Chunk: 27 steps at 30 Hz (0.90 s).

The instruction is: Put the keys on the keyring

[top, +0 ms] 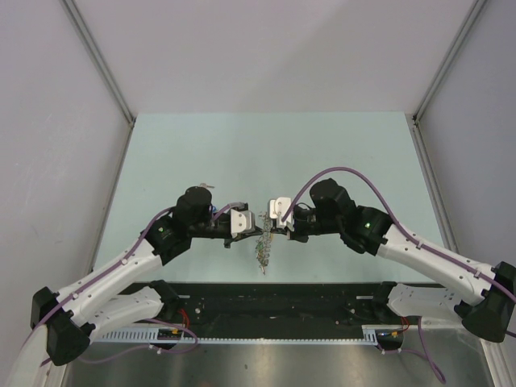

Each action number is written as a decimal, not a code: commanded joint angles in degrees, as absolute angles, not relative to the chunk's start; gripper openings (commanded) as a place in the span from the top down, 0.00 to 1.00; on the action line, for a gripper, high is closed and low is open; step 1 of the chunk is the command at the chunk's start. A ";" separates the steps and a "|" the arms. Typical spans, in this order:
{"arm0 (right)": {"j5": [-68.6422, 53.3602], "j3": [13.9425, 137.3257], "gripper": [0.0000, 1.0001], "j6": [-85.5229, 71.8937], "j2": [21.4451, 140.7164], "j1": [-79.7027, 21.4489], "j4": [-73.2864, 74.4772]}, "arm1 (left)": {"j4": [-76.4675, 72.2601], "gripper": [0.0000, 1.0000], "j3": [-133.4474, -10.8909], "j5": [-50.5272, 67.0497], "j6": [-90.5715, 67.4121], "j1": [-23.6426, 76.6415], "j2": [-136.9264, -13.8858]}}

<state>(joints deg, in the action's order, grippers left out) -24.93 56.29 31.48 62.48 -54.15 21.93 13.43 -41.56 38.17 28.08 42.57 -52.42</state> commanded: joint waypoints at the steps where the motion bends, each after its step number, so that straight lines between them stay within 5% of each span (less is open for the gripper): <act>1: -25.84 58.80 1.00 30.67 62.93 -54.40 19.51 | 11.51 1.00 -41.84 41.31 29.71 42.36 -51.59; 27: -26.37 58.80 1.00 30.50 63.63 -54.49 17.84 | 12.66 1.00 -42.80 43.95 29.53 42.45 -53.09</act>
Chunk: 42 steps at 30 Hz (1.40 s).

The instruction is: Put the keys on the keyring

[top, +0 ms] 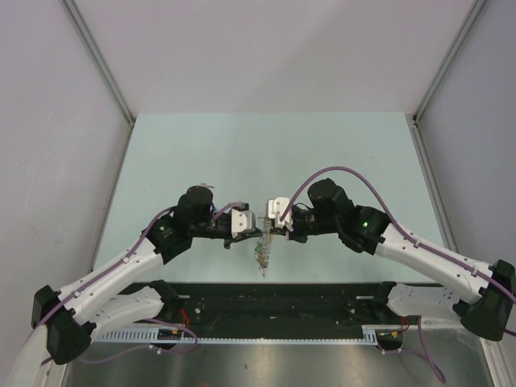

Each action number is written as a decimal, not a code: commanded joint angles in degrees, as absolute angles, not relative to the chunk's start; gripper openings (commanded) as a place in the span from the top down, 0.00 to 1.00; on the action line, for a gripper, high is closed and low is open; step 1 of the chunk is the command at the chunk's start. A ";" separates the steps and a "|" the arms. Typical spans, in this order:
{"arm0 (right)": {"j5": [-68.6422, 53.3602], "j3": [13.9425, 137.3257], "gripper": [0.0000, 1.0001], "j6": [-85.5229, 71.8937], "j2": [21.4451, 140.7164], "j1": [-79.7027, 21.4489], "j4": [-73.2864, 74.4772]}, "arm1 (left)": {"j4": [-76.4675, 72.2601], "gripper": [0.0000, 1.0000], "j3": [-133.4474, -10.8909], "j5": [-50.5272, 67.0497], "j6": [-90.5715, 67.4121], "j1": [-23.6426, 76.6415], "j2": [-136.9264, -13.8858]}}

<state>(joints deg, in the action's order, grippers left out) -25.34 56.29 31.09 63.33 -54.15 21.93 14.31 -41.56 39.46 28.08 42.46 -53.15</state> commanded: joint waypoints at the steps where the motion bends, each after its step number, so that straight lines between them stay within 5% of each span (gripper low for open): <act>1: -26.54 58.80 1.00 30.50 63.63 -54.49 17.75 | 12.66 1.00 -42.80 43.95 29.44 42.45 -53.09; 42: -28.57 60.47 1.00 29.00 66.97 -56.07 12.66 | 12.83 1.00 -43.51 42.45 27.86 42.89 -53.70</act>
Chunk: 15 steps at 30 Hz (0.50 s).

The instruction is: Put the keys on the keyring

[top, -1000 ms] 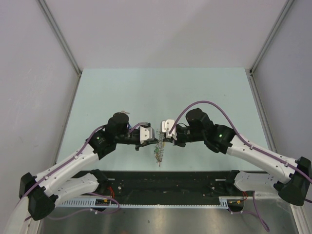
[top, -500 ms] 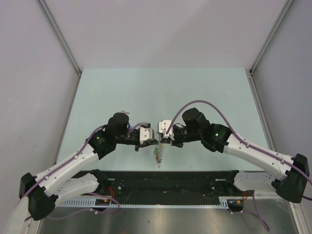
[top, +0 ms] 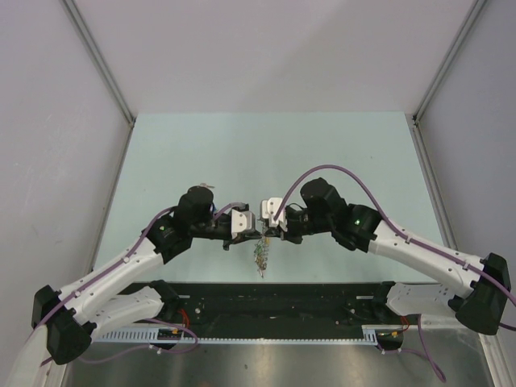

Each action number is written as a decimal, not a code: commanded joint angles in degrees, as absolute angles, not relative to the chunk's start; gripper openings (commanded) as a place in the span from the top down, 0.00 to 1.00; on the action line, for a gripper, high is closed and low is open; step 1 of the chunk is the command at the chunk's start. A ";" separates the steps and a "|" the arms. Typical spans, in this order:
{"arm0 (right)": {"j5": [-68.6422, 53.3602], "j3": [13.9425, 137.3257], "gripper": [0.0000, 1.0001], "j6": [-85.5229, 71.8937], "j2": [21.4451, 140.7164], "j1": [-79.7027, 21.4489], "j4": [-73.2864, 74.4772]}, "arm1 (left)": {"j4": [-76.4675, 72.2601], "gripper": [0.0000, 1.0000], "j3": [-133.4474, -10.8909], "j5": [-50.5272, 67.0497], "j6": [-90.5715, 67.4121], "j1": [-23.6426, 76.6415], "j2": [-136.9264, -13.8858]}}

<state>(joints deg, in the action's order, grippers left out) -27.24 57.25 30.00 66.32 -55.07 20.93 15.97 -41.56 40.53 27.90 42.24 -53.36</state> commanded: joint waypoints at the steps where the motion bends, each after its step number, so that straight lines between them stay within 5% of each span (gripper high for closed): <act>1: -28.48 60.47 1.00 29.00 67.06 -56.16 12.57 | 12.83 1.00 -43.51 42.28 27.95 42.98 -53.79; 9: -28.13 60.47 0.99 28.21 67.59 -56.78 10.81 | 13.27 1.00 -43.94 41.48 27.42 43.07 -53.79; 15: -25.93 60.47 0.77 28.39 65.40 -56.87 13.00 | 9.94 1.00 -42.37 41.48 25.58 42.98 -51.68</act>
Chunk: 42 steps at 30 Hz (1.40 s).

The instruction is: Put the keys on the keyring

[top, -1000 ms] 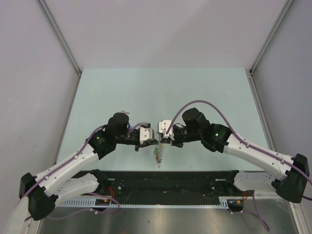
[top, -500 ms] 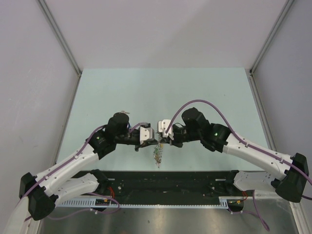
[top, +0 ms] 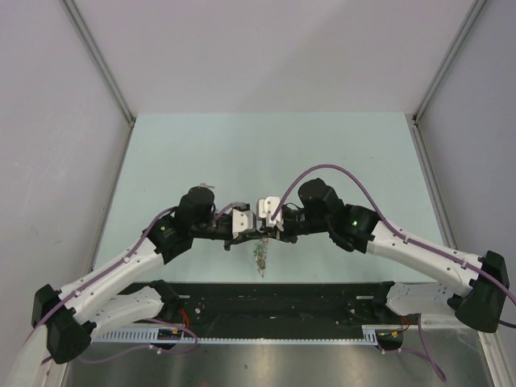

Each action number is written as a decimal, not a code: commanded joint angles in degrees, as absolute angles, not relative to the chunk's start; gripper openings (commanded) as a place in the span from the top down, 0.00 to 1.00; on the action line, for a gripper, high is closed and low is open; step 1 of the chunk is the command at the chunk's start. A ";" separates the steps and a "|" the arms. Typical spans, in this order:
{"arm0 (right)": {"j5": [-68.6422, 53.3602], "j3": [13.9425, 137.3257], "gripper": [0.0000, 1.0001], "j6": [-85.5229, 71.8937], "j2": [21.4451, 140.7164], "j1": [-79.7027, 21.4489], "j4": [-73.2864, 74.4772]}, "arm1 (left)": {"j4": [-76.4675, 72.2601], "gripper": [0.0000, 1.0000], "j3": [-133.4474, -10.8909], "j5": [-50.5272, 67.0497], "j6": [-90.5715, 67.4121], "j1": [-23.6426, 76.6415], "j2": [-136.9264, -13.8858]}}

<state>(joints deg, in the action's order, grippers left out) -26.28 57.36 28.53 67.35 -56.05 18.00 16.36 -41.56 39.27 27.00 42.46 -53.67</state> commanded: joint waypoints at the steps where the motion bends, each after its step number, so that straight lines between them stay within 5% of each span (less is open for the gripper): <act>1: -25.67 60.47 0.76 28.56 64.96 -56.87 14.40 | 9.58 1.00 -42.19 41.48 25.32 42.89 -51.42; 13: -22.06 55.82 0.72 27.77 56.08 -56.16 17.41 | 5.98 1.00 -41.22 42.10 22.15 41.75 -51.07; 42: -33.75 51.68 0.80 26.10 59.59 -49.75 10.81 | 3.78 1.00 -40.61 42.19 20.92 41.75 -50.71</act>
